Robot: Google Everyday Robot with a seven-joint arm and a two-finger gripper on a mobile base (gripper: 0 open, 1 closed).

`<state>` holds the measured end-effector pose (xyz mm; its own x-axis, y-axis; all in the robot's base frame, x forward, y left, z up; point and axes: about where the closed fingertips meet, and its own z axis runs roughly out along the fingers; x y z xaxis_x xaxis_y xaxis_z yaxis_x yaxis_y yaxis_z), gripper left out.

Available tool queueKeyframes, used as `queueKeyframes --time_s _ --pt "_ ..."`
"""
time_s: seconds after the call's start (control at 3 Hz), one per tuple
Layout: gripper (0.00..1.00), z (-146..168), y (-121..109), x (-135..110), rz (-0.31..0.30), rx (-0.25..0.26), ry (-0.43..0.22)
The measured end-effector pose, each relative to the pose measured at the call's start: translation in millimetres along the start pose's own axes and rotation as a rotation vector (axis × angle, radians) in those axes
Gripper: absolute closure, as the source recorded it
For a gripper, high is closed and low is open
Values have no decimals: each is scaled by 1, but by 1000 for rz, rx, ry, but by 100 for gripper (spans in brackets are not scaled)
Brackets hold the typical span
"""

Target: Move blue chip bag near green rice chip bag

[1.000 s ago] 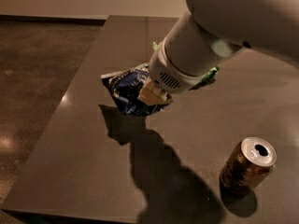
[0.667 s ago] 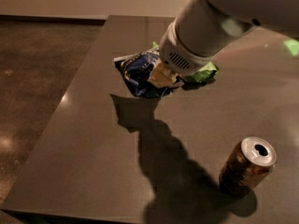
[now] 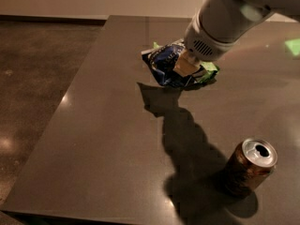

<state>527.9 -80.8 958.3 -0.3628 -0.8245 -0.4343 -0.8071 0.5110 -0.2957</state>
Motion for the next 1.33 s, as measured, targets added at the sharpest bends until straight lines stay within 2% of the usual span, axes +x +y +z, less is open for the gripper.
queueKeyframes --time_s 0.33,0.67,1.33 --pt "81 8 -19 21 5 3 52" --pt "58 15 -31 36 3 -5 88" --pt "12 18 -42 52 -23 -27 124"
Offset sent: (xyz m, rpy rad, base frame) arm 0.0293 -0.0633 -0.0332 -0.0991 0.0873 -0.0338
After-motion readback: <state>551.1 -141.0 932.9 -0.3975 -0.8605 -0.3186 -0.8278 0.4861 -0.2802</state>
